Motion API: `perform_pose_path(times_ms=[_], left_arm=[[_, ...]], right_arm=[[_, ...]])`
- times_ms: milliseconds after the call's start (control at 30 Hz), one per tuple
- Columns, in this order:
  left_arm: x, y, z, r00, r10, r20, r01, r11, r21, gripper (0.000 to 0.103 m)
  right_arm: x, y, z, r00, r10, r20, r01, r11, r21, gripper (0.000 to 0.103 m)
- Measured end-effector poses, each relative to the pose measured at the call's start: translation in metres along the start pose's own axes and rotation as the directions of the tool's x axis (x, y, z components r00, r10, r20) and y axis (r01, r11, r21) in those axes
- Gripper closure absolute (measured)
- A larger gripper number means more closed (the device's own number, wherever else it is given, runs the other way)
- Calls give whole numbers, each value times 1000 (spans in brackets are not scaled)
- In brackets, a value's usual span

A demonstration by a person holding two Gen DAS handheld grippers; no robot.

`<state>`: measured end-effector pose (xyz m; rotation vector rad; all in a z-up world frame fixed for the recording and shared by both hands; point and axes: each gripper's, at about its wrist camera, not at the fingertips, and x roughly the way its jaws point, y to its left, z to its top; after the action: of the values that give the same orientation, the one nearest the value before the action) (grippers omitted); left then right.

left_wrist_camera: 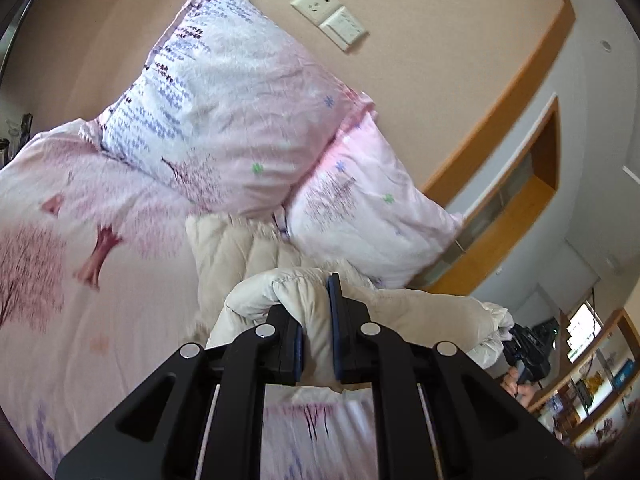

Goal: Fold large clothes

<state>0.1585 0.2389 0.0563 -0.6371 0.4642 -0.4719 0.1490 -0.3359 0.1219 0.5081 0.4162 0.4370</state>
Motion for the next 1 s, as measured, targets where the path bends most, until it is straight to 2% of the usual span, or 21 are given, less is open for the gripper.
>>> perform_pose_path(times_ms=[167,267,333,400,467,600,733,767,800,833,867,900,933,967,1000], left_arm=[[44,0,39,997,80,10,-80,996,28,94],[77,9,55,992,124,-2,-124,992,37,94],[107,24,60,987,156,-39,-155,988,16,94],[129,39,59,982,173,-81,-174,985,-15,94],[152,56,55,975,186,-125,-193,980,-53,94],[184,83,51,965,198,-171,-222,966,-130,94],[199,101,53,971,166,-173,-202,955,-217,92],[200,104,54,972,160,-171,-198,952,-234,90],[202,106,55,974,148,-169,-188,950,-251,88],[203,108,56,977,136,-167,-177,947,-266,80],[204,110,58,979,121,-162,-164,944,-286,64],[204,111,59,981,116,-158,-159,941,-297,55],[203,113,60,983,110,-149,-152,939,-310,40],[199,114,62,985,109,-134,-147,937,-316,32],[196,114,64,986,112,-124,-146,938,-313,31]], right_arm=[[45,10,27,996,-90,29,92,993,-69,93],[85,3,35,983,-182,19,183,980,-80,93],[109,-8,32,972,-237,-9,236,969,-68,93],[139,-28,28,954,-291,-71,290,957,-25,93],[168,-50,21,927,-344,-149,351,936,25,93],[207,-89,9,885,-386,-260,428,895,128,93],[230,-118,4,873,-371,-318,451,862,231,88],[234,-121,4,871,-366,-327,452,858,243,81],[240,-126,4,872,-354,-339,448,855,261,71],[244,-127,4,873,-345,-343,444,854,271,64],[245,-129,5,876,-340,-341,440,853,280,54],[247,-128,7,880,-338,-334,435,856,280,48],[245,-127,10,886,-335,-322,426,861,276,45],[242,-125,13,891,-332,-311,418,867,271,43],[236,-122,17,898,-331,-290,407,876,259,42]])
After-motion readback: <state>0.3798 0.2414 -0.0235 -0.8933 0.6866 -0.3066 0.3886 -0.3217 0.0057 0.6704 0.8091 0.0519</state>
